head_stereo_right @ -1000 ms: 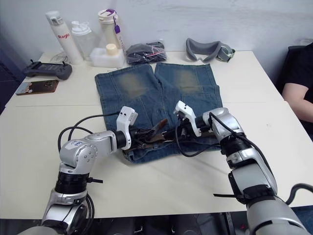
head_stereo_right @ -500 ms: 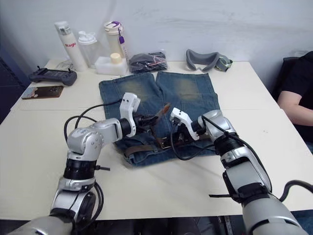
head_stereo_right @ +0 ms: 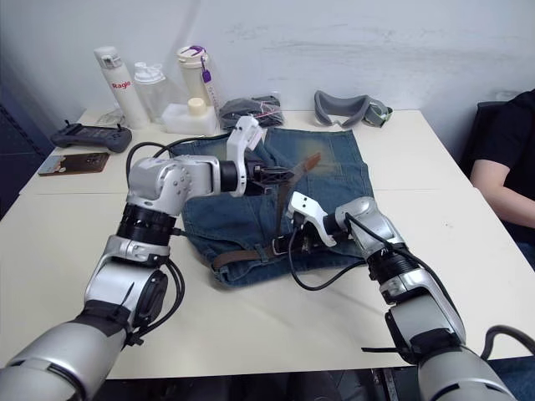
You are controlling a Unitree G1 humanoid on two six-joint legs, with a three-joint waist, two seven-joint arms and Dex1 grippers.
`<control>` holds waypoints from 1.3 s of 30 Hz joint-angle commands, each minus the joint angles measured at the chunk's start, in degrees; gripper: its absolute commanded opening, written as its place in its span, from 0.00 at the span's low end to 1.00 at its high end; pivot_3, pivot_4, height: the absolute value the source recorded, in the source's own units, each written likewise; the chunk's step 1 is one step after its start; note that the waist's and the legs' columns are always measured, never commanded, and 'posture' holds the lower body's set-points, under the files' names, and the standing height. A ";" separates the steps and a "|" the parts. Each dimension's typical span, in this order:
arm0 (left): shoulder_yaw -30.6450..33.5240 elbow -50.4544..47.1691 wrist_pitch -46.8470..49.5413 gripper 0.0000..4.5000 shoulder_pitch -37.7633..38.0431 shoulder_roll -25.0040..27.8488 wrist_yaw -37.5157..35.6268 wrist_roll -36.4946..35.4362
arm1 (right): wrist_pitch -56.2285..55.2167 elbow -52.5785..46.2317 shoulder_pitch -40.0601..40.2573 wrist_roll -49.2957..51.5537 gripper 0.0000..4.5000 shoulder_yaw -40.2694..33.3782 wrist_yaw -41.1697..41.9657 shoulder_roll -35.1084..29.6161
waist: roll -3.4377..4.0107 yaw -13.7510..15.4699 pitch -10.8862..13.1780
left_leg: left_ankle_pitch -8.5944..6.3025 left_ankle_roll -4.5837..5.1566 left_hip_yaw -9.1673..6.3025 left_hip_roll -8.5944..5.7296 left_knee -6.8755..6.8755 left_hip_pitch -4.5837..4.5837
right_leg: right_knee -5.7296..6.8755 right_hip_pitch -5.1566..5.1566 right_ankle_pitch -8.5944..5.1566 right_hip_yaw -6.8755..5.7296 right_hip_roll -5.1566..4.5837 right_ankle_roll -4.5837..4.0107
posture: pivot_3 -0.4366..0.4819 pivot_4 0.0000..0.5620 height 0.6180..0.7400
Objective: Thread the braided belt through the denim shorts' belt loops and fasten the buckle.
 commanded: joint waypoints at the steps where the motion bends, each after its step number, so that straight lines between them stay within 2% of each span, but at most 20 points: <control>1: 2.82 2.46 -11.56 0.00 -12.98 -2.75 -5.25 -0.22 | 3.02 7.43 10.95 -9.69 0.01 12.37 -1.84 -0.10 | 0.03 0.15 0.03 | 0.00 0.00 0.00 -0.01 -0.01 -0.01 | -0.01 0.00 0.00 0.00 0.00 0.00 | 0.48 0.27 0.51; 7: 3.00 12.13 -16.14 0.00 -20.25 -8.19 -10.33 1.20 | 2.68 3.77 13.21 -10.86 0.01 14.83 -0.29 -1.80 | 0.19 0.51 0.15 | -0.04 0.07 -0.01 -0.08 -0.03 -0.10 | -0.13 -0.09 -0.01 0.00 -0.10 0.07 | 0.48 0.27 0.51; 11: 0.09 11.10 -17.58 0.00 -18.30 -9.59 -12.73 4.49 | 2.80 1.40 13.96 -10.99 0.01 13.93 -1.62 -2.40 | 0.22 0.54 0.19 | -0.08 0.15 -0.04 -0.17 -0.10 -0.19 | -0.29 -0.10 -0.01 -0.01 -0.20 0.19 | 0.48 0.27 0.51; 14: -4.47 8.34 -20.04 0.00 -13.10 -8.51 -12.56 9.69 | 5.27 -2.63 14.16 -8.44 0.01 10.21 -2.93 -3.37 | 0.22 0.49 0.19 | -0.12 0.21 -0.04 -0.23 -0.17 -0.21 | -0.38 -0.09 -0.01 -0.01 -0.27 0.25 | 0.48 0.27 0.51; 18: -7.13 1.70 -19.45 0.00 -3.57 -5.17 -10.53 13.84 | 14.09 -12.70 14.84 -0.41 0.01 -0.71 -5.31 -6.35 | 0.47 0.75 0.30 | -0.12 0.21 -0.04 -0.31 -0.43 -0.22 | -0.47 -0.10 -0.04 -0.01 -0.37 0.29 | 0.48 0.27 0.51; 19: -7.58 -0.77 -18.73 0.00 -1.22 -4.31 -10.21 14.45 | 17.10 -15.73 15.41 2.46 0.01 -3.90 -5.52 -6.86 | 0.57 0.86 0.38 | -0.09 0.22 -0.04 -0.36 -0.47 -0.40 | -0.43 -0.09 -0.05 -0.01 -0.42 0.30 | 0.48 0.27 0.51; 21: -8.09 -5.35 -17.19 0.00 2.82 -2.87 -9.59 15.04 | 24.33 -20.93 16.70 9.61 0.01 -10.67 -5.32 -7.48 | 0.59 1.46 0.47 | 0.14 0.35 -0.04 -0.42 -0.43 -1.32 | -0.29 -0.99 -0.04 -0.04 -0.43 0.32 | 0.48 0.27 0.51; 23: -8.17 -8.50 -15.71 0.00 5.44 -2.02 -9.00 15.20 | 28.76 -23.43 17.69 14.16 0.01 -15.40 -6.24 -7.95 | 0.61 2.29 0.60 | 0.60 0.42 -0.06 -0.42 -0.43 -2.00 | -0.32 -1.58 -0.04 -0.09 -0.41 0.32 | 0.48 0.27 0.51; 29: -8.57 -14.10 -12.47 0.00 10.16 -1.05 -7.46 15.08 | 35.80 -26.42 20.93 22.18 0.01 -24.20 -9.49 -10.26 | 0.68 3.03 1.27 | 0.65 0.80 -0.05 -0.48 -0.46 -2.69 | -0.72 -2.05 -0.10 -0.14 -0.39 0.42 | 0.48 0.27 0.51; 32: -10.10 -15.92 -13.12 0.00 11.50 -0.53 -7.28 16.26 | 34.63 -27.06 21.16 24.73 0.01 -29.89 -12.41 -10.39 | 0.72 3.12 1.68 | 0.62 0.88 -0.07 -0.47 -0.37 -2.79 | -0.74 -2.08 -0.10 -0.17 -0.39 0.42 | 0.48 0.27 0.51; 34: -11.38 -17.55 -15.12 0.00 12.56 0.34 -7.77 17.30 | 28.70 -28.56 20.85 23.84 0.01 -32.38 -14.97 -10.73 | 0.81 3.22 2.11 | 0.62 0.90 -0.08 -0.48 -0.29 -2.82 | -0.72 -2.08 -0.09 -0.18 -0.39 0.43 | 0.48 0.27 0.51; 38: -14.88 -21.76 -21.45 0.00 15.13 3.80 -10.33 20.09 | 16.42 -34.29 21.33 17.54 0.01 -29.95 -17.50 -15.70 | 1.02 3.10 2.72 | 0.64 0.92 -0.06 -0.55 -0.18 -2.88 | -0.61 -2.14 -0.03 -0.15 -0.40 0.54 | 0.48 0.27 0.51; 39: -15.30 -22.78 -22.80 0.00 15.72 4.56 -11.23 20.24 | 12.67 -35.90 20.85 15.19 0.11 -29.26 -18.53 -17.02 | 1.02 3.09 2.76 | 0.64 0.92 -0.06 -0.54 -0.18 -2.88 | -0.62 -2.16 -0.04 -0.15 -0.38 0.54 | 0.48 0.27 0.51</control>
